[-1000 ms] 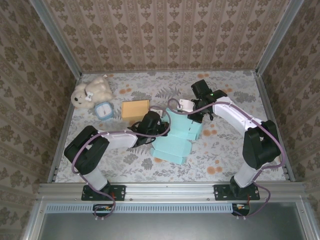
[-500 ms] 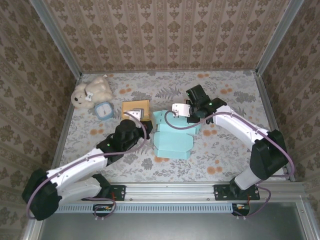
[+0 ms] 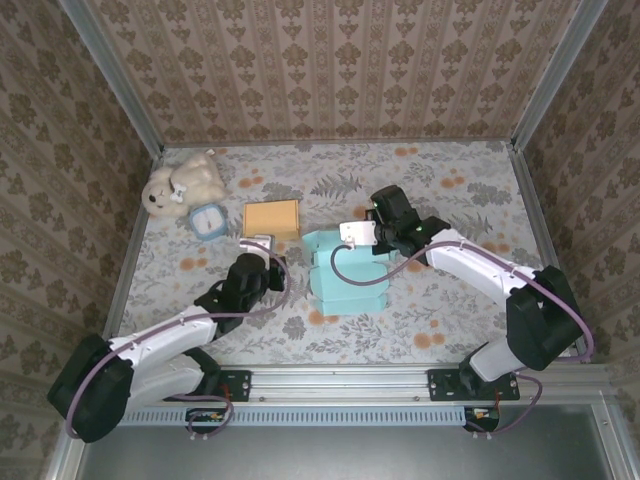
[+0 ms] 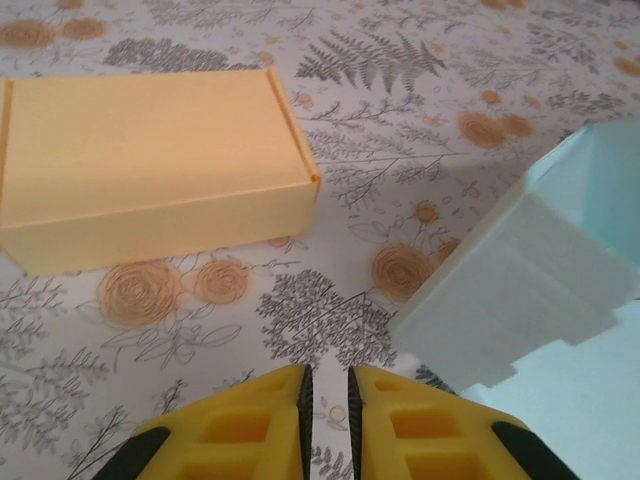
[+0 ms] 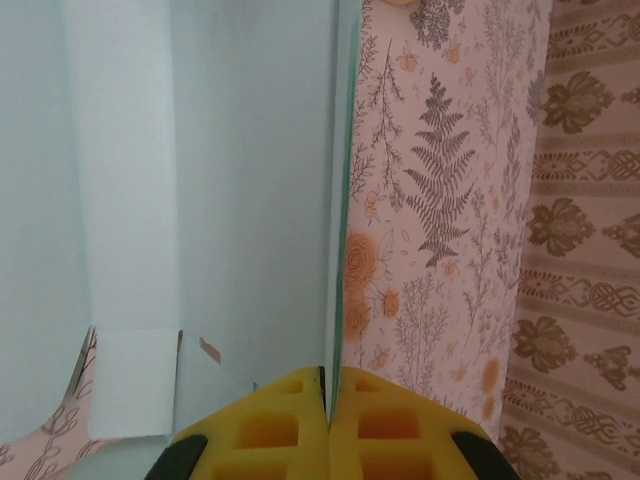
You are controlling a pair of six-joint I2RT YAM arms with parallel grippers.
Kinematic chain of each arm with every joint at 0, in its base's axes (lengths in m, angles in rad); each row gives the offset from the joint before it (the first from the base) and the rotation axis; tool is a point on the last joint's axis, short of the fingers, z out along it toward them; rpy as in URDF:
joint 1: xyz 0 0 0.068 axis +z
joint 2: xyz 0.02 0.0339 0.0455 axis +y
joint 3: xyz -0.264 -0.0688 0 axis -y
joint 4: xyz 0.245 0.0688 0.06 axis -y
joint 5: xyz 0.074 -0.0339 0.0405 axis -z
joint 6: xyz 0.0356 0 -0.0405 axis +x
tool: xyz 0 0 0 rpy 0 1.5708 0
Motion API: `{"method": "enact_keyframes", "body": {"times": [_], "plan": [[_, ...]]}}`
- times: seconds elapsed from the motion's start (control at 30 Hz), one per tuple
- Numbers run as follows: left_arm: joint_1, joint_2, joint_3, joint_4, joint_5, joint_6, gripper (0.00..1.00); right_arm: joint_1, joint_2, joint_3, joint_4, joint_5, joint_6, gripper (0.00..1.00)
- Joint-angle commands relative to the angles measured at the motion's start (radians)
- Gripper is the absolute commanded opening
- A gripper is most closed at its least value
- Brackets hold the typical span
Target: Fold the paper box
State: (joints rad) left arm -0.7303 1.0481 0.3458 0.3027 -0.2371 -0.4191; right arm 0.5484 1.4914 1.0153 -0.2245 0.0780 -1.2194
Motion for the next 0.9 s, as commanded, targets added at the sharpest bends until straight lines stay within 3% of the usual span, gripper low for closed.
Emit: {"method": "enact_keyframes", "body": {"times": [0.0, 0.17, 0.43, 0.87], "plan": [[0.009, 0.025, -0.020, 0.129, 0.040, 0.064, 0.20, 0.004, 0.011, -0.086, 0.200, 0.030, -0.065, 0.00], [0.021, 0.080, -0.034, 0.203, 0.077, 0.081, 0.21, 0.005, 0.044, -0.215, 0.454, 0.047, -0.172, 0.00], [0.024, 0.179, -0.031, 0.291, 0.141, 0.086, 0.21, 0.005, 0.078, -0.278, 0.628, 0.088, -0.176, 0.00], [0.024, 0.259, -0.015, 0.368, 0.229, 0.100, 0.23, 0.012, 0.063, -0.320, 0.719, 0.077, -0.154, 0.00]]}}
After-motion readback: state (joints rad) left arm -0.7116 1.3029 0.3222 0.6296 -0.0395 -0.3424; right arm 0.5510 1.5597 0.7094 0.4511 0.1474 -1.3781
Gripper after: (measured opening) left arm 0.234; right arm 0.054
